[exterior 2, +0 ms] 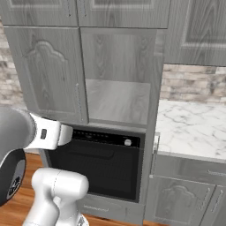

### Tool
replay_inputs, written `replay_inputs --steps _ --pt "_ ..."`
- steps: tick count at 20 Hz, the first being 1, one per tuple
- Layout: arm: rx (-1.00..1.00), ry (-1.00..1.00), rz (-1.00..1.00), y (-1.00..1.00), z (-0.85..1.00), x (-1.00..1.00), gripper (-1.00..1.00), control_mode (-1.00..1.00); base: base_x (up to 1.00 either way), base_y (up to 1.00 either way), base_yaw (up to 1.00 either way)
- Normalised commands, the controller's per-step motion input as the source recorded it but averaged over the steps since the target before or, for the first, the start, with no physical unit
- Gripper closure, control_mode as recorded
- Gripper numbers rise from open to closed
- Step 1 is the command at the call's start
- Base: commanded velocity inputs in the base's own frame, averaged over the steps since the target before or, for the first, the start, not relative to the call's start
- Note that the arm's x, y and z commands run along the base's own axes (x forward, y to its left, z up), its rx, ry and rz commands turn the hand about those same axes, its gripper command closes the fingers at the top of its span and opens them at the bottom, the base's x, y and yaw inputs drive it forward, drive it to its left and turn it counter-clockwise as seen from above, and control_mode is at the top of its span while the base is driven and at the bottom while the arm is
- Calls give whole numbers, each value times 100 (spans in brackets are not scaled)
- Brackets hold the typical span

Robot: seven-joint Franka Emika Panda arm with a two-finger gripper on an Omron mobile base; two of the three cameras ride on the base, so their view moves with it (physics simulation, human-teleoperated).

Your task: Open the cabinet. Pick the sponge and place it next to the sink. Then close the cabinet.

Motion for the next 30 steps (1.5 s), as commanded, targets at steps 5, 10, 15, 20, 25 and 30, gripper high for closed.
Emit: replay_inputs --steps 5,10,15,20,25,30 --pt "-17 26 0 0 81 -38 -100 -100 0 0 0" --pt "-35 38 -7 0 35 -2 -100 -100 0 0 0" --pt "-28 1 -18 -3 -19 33 -100 -100 0 0 0" --pt "-5 -26 -21 -32 -6 23 -100 -100 0 0 0" --pt "0 -40 -21 -44 0 0 -100 -100 0 0 0" --pt "0 -30 -11 -23 29 -37 -100 -100 0 0 0"
